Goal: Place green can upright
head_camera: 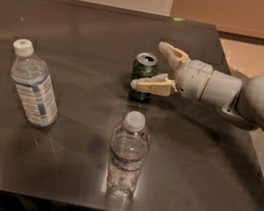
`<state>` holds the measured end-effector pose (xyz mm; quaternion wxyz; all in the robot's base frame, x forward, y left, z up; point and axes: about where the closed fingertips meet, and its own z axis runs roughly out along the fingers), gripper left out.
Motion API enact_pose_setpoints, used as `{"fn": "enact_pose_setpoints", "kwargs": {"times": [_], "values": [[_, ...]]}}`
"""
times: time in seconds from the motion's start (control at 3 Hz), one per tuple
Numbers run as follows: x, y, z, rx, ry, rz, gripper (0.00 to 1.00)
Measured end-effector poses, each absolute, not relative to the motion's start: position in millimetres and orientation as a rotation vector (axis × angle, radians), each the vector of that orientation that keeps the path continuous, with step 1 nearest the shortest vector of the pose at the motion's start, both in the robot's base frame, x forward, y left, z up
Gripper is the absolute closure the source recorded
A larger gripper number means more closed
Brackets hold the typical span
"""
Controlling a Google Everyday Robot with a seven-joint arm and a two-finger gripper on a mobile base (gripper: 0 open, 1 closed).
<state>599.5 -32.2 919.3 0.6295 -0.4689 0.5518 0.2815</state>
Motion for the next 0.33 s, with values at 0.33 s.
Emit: {"fn": "enact_pose_setpoints", "kwargs": {"times": [0.33], "values": [[599.5, -32.1, 919.3, -1.074, 1.264, 0.645, 0.0]]}}
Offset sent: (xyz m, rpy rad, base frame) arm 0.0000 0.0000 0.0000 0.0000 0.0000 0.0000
